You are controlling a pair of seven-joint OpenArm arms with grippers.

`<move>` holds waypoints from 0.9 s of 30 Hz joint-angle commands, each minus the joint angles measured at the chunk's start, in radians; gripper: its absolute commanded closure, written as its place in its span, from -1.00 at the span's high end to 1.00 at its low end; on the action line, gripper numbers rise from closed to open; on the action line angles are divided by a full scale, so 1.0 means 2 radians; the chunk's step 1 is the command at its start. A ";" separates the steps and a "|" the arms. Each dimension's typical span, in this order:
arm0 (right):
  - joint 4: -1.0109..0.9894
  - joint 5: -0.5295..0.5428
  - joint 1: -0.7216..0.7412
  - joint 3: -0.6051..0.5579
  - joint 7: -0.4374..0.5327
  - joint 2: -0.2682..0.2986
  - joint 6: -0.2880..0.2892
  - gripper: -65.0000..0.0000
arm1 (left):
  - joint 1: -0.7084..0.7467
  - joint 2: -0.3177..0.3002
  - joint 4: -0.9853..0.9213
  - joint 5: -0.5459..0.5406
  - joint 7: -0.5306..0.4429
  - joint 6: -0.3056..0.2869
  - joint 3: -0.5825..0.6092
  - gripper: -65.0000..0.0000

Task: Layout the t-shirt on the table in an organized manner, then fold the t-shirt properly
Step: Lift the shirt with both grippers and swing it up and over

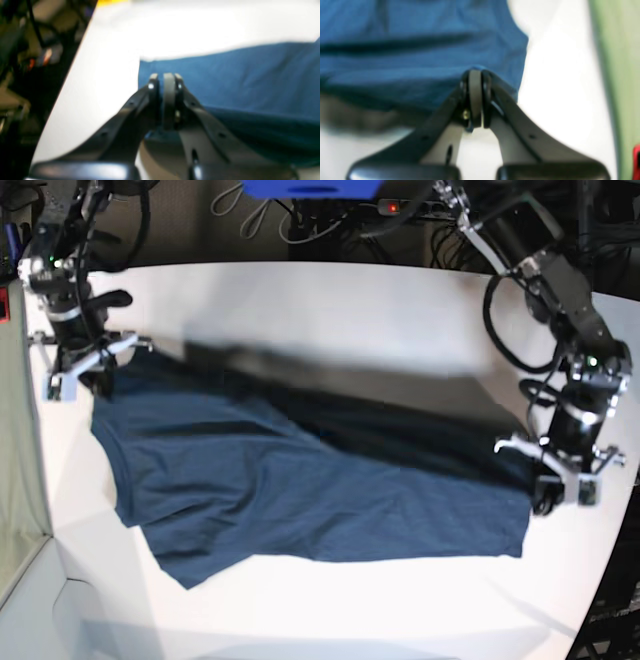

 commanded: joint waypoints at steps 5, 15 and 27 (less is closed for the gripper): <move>0.003 0.000 0.093 0.012 0.000 0.025 0.022 -1.00 | -0.081 -0.005 -0.004 -0.006 -0.014 0.003 0.041 -0.99; -0.131 0.000 0.361 0.009 -0.098 0.079 0.024 -1.00 | -0.276 -0.033 -0.208 -0.010 -0.020 0.003 0.163 -0.99; -0.365 0.000 0.635 -0.076 -0.047 0.149 0.024 -1.00 | -0.503 -0.028 -0.468 -0.006 -0.114 0.003 0.171 -0.99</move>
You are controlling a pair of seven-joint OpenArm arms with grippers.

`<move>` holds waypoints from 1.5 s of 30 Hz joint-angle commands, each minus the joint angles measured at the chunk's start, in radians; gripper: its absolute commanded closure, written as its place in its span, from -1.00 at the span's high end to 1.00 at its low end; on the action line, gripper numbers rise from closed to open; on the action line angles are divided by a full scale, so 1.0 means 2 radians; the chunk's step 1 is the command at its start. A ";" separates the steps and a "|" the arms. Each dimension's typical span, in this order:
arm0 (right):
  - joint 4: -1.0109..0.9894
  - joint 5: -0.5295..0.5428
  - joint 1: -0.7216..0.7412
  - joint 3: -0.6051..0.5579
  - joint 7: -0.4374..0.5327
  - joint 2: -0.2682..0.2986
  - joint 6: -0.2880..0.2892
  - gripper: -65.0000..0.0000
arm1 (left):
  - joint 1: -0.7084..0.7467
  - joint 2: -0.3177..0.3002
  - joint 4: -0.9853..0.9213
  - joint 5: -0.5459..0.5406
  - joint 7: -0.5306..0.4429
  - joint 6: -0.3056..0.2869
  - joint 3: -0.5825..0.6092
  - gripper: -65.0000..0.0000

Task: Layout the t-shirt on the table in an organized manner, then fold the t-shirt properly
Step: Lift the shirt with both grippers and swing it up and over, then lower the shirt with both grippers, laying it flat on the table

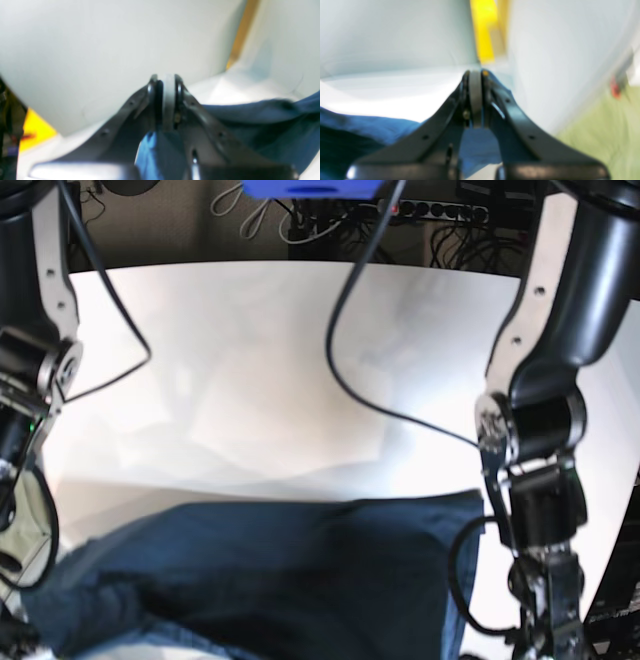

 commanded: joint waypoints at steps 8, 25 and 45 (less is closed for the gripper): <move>-0.046 -0.003 0.147 -0.040 0.048 0.027 -0.003 -1.00 | -0.107 -0.003 -0.050 -0.012 -0.066 0.012 0.000 -0.99; 0.184 0.015 -0.025 0.056 -0.045 0.039 -0.003 -1.00 | 0.037 -0.032 0.219 -0.013 0.015 0.007 -0.002 -0.99; 0.387 0.142 -0.468 0.169 -0.055 -0.085 0.034 -1.00 | 0.464 -0.078 0.485 -0.060 0.030 0.006 -0.003 -0.99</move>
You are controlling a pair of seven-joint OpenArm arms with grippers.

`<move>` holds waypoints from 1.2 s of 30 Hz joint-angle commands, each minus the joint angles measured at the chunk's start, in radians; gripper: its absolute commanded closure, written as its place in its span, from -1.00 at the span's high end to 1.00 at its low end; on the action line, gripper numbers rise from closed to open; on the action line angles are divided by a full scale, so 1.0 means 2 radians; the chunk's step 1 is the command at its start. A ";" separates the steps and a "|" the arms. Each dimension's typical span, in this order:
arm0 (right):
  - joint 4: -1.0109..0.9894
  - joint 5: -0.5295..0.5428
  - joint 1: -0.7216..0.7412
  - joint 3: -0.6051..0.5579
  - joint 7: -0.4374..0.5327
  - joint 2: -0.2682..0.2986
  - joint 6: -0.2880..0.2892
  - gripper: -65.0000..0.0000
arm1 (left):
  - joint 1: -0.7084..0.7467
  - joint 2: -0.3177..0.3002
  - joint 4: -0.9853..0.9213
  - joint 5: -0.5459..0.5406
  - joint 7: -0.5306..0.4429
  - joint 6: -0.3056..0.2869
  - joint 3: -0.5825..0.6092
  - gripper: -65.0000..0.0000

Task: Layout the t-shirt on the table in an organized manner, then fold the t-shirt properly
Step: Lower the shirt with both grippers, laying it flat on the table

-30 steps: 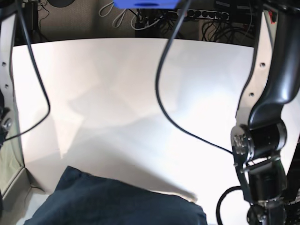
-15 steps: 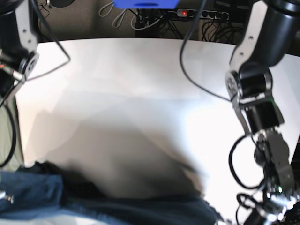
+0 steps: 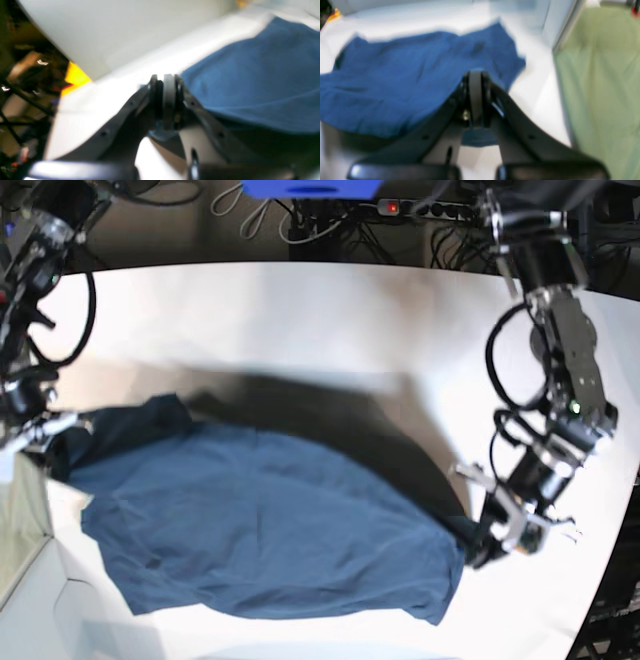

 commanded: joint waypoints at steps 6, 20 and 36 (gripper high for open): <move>0.010 0.010 -0.062 0.002 0.012 -0.001 0.019 -1.00 | 0.088 -0.039 0.015 -0.042 -0.011 0.004 -0.009 -0.99; 0.012 0.008 -0.121 0.001 -0.062 0.016 0.019 -1.00 | 0.181 -0.041 0.015 -0.042 -0.010 0.004 -0.095 -0.99; 0.010 0.008 -0.207 -0.002 -0.060 0.012 0.063 -1.00 | 0.235 -0.041 -0.021 -0.039 -0.010 0.004 -0.095 -0.98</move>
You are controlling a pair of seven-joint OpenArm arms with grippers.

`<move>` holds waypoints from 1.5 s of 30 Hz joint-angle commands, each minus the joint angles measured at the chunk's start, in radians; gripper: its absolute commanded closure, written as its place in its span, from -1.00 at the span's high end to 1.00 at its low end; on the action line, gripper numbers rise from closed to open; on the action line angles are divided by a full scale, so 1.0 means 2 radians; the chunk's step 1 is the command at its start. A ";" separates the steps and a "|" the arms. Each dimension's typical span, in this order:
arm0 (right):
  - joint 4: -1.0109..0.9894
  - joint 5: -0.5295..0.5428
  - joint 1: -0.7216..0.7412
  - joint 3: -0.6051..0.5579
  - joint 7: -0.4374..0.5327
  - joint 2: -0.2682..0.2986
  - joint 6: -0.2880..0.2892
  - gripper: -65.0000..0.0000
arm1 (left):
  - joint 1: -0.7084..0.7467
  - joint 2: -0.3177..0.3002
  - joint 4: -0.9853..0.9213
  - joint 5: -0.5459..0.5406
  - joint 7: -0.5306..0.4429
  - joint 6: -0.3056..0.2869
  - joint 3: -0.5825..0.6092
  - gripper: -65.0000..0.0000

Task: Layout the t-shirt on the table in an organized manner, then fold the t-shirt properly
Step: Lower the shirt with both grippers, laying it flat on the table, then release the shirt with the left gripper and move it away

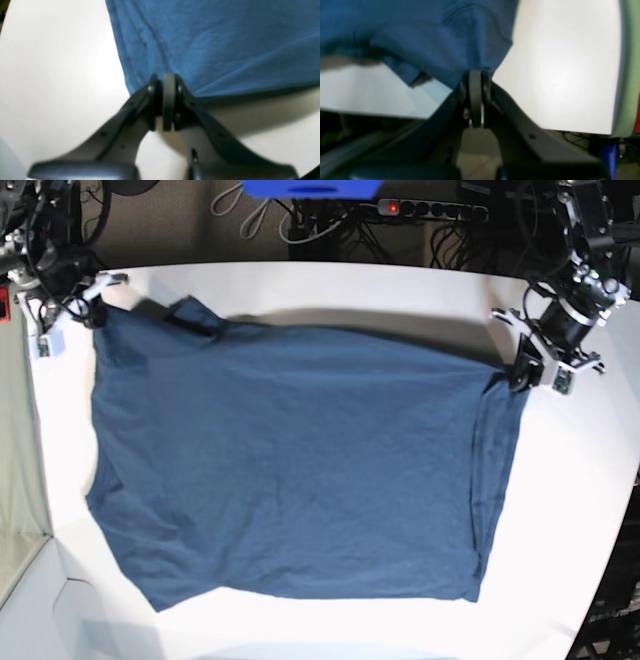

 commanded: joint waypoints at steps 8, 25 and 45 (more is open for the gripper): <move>0.005 0.005 -0.018 0.006 0.010 -0.007 0.029 -0.33 | 0.021 -0.007 -0.009 -0.008 -0.011 0.003 -0.004 -0.42; 0.010 0.006 -0.019 0.050 0.009 -0.043 0.031 -0.17 | 0.044 0.017 0.035 -0.110 -0.012 0.003 -0.132 0.15; -0.079 0.005 0.059 -0.070 0.010 -0.095 0.030 -1.00 | -0.083 0.016 -0.070 -0.026 -0.012 0.008 -0.269 -0.60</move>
